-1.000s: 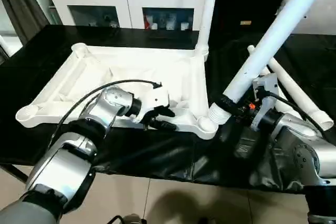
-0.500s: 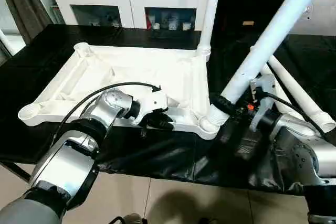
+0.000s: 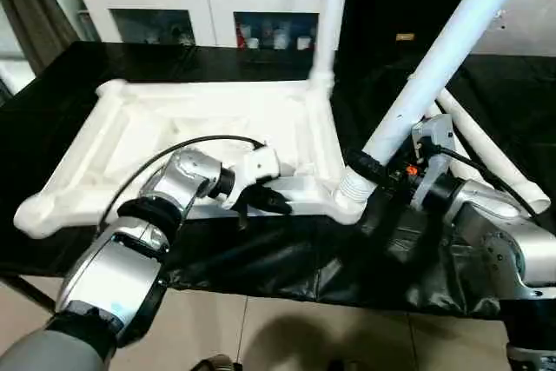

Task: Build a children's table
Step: Insert table leg to table base

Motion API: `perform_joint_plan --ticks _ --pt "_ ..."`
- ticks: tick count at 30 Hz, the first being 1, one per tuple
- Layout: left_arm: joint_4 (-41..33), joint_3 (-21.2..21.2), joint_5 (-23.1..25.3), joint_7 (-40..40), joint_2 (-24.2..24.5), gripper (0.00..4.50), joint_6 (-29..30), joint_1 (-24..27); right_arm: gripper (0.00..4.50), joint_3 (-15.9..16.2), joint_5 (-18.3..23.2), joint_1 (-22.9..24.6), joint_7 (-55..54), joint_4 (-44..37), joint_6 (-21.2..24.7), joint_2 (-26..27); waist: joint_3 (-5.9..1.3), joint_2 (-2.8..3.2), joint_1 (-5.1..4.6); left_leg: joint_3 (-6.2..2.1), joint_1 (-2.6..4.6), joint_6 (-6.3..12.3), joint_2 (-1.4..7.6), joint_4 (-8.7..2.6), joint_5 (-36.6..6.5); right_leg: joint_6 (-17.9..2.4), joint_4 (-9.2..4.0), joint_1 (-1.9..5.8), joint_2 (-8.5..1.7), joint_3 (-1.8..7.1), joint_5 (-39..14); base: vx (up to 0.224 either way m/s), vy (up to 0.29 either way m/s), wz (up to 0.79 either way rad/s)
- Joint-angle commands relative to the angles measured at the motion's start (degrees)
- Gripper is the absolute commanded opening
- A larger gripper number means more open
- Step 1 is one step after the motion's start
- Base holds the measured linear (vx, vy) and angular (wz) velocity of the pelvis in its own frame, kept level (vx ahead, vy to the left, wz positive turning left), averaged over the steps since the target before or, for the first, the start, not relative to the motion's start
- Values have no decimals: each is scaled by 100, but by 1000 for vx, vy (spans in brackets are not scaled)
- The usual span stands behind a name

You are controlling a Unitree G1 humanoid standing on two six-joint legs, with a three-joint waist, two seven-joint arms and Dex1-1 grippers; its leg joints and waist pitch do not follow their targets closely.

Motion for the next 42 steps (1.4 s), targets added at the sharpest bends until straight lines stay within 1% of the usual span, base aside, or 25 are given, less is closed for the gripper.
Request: perform_joint_plan --ticks 1,2,4,5,6,8,9,10,12,14,15,16,17,18,21,23,24,27,28,29,31,35,38,40,42 --pt "-167 197 -150 359 23 0 191 66 191 -21 -43 -136 -97 -46 19 33 -448 -56 47 70 27 385 -28 -417 -1261 -691 -463 464 -293 126 -2514 0 0 0" --pt "-283 209 -95 647 -9 0 318 141 191 -8 -85 -169 -152 -1 26 59 -440 -68 38 73 24 398 -33 -417 -1261 -666 -473 462 -287 123 -2545 0 0 0" --pt "-563 264 -124 777 -44 0 521 279 191 7 -94 -200 -159 31 20 71 -431 -85 13 76 30 412 -34 -417 -1275 -616 -491 456 -283 113 -2653 0 0 0" --pt "-704 270 -109 795 -35 0 635 344 191 12 -91 -207 -162 33 24 72 -423 -72 6 70 13 428 -33 -423 -1250 -594 -488 462 -283 114 -2679 0 0 0" --pt "-896 274 -87 814 -21 0 776 434 191 19 -88 -217 -166 35 30 74 -430 -71 0 67 23 410 -14 -427 -1249 -605 -475 467 -295 121 -2659 0 0 0" --pt "-1554 234 -23 771 82 0 1066 748 191 26 -73 -250 -182 43 54 78 -422 -74 -11 80 28 447 -22 -425 -1235 -599 -500 439 -282 124 -2678 0 0 0" --pt "-1751 203 -7 758 133 0 1110 840 191 21 -67 -259 -187 47 65 85 -413 -74 -17 62 15 437 2 -444 -1242 -624 -470 453 -298 132 -2654 0 0 0" --pt "-1896 172 20 751 191 0 1142 908 191 15 -56 -257 -194 43 76 97 -410 -63 -16 75 25 437 -5 -442 -1246 -597 -488 432 -293 136 -2690 0 0 0" --pt "-1980 150 41 753 228 0 1163 947 191 11 -50 -255 -197 39 83 106 -409 -56 -18 83 41 428 -20 -439 -1278 -534 -504 417 -279 130 -2781 0 0 0" --pt "-2373 -64 190 441 507 0 538 1158 191 9 -51 -223 -184 51 76 110 -396 -79 -33 72 11 413 -24 -459 -1294 -444 -514 432 -279 123 -2855 0 0 0" --pt "-2533 -138 241 334 603 0 349 1238 191 10 -49 -212 -180 52 76 109 -404 -64 -44 64 17 389 -10 -471 -1297 -412 -509 422 -282 134 -2832 0 0 0" --pt "-2788 -194 241 147 718 0 287 1342 191 16 -44 -195 -173 50 80 105 -400 -61 -40 57 42 377 7 -477 -1343 -418 -508 405 -302 143 -2839 0 0 0" --pt "-3228 -141 147 42 806 0 555 1468 191 32 -29 -166 -152 34 89 99 -395 -43 -53 65 52 342 22 -489 -1385 -446 -496 398 -303 154 -2834 0 0 0" --pt "-3317 -97 87 22 801 0 636 1479 191 36 -24 -160 -144 28 94 96 -390 -36 -51 76 57 339 21 -486 -1371 -483 -493 385 -293 160 -2789 0 0 0" --pt "-3373 -46 -2 7 772 0 672 1473 191 41 2 -153 -115 -1 108 97 -388 -19 -16 85 74 339 8 -476 -1359 -509 -499 367 -278 160 -2733 0 0 0" --pt "-3446 -24 -114 -77 761 0 867 1480 191 43 2 -149 -111 -10 111 97 -394 -29 -12 74 58 309 23 -492 -1339 -564 -456 398 -283 168 -2550 0 0 0" --pt "-3526 -24 -208 -176 760 44 990 1493 191 44 5 -138 -104 -24 112 94 -393 -28 -13 73 57 308 21 -493 -1347 -593 -453 397 -283 167 -2495 0 0 0" --pt "-3669 -35 -276 -184 756 61 1132 1538 191 43 1 -124 -94 -24 98 79 -404 -29 -19 74 55 305 21 -492 -1304 -677 -424 404 -285 178 -2316 0 0 0" --pt "-3644 -33 -210 -50 709 74 1025 1549 191 43 -1 -128 -77 -7 88 68 -405 -46 -16 75 47 313 32 -492 -1273 -757 -406 413 -292 186 -2190 0 0 0" --pt "-3613 -25 -158 52 670 90 954 1551 191 44 -2 -133 -66 4 83 62 -397 -50 -16 80 50 317 31 -494 -1296 -757 -412 411 -289 184 -2216 0 0 0" --pt "-3372 113 -161 403 448 102 777 1502 191 59 -10 -158 -29 33 67 46 -381 -62 -17 97 52 330 -7 -481 -1387 -608 -472 418 -287 155 -2596 0 0 0" --pt "-3245 133 -146 538 366 103 727 1476 191 67 -4 -185 -16 37 66 47 -375 -79 -37 89 26 332 -38 -478 -1367 -302 -542 414 -278 125 -3062 0 0 0" --pt "-3352 31 -141 433 450 103 826 1552 191 69 -4 -193 0 52 55 43 -381 -84 -57 88 41 337 -39 -471 -1399 -233 -570 391 -274 117 -3161 0 0 0" --pt "-3489 54 -259 303 471 103 986 1627 191 66 -11 -187 13 58 51 40 -380 -72 -47 85 56 343 -25 -474 -1405 -267 -563 375 -278 121 -3160 0 0 0" --pt "-3525 66 -276 235 491 136 1013 1655 191 68 -17 -193 20 67 51 43 -380 -71 -37 82 52 349 -15 -483 -1391 -309 -552 375 -277 126 -3079 0 0 0"
